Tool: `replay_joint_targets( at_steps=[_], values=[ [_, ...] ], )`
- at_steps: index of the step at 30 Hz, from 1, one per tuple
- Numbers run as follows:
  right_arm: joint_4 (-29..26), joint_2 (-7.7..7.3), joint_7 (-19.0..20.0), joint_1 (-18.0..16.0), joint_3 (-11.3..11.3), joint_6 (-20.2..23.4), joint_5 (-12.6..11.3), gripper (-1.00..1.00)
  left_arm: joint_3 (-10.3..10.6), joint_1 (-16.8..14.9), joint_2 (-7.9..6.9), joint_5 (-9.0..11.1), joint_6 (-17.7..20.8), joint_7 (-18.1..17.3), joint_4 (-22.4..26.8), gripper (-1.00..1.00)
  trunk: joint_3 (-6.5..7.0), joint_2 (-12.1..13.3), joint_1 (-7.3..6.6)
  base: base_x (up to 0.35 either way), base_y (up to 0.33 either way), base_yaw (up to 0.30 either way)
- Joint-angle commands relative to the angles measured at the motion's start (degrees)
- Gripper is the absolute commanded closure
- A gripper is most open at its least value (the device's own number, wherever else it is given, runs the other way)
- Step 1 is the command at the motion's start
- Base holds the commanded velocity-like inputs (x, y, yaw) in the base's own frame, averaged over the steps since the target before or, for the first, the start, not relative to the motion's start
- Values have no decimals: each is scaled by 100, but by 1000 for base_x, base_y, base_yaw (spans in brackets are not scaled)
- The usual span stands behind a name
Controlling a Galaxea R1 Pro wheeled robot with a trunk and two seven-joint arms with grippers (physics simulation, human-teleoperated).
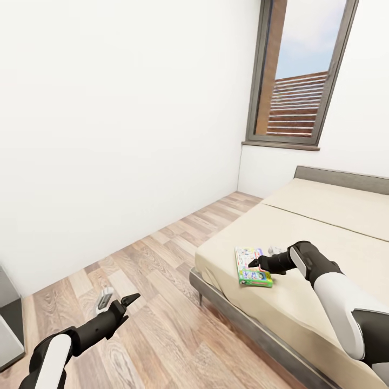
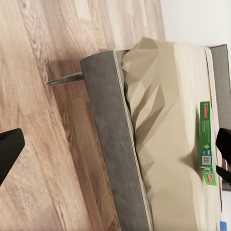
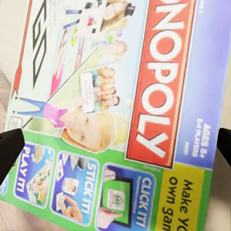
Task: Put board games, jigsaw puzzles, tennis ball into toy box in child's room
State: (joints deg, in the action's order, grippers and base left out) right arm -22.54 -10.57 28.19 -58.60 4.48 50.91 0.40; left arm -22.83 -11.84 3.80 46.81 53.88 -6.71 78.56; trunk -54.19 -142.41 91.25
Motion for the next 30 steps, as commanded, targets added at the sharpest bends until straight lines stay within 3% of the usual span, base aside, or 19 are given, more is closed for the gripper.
replay_joint_targets(
  at_steps=[1,30],
  values=[
    [-5,2,12,-2,30,33,5,-100,-20,-6,7,-49,34,-55,1,-100,-6,-3,-1,0,0,22],
    [-9,2,1,-2,29,38,5,-100,-13,-3,7,-72,26,-42,-37,-100,-6,-3,-1,0,0,22]
  ],
)
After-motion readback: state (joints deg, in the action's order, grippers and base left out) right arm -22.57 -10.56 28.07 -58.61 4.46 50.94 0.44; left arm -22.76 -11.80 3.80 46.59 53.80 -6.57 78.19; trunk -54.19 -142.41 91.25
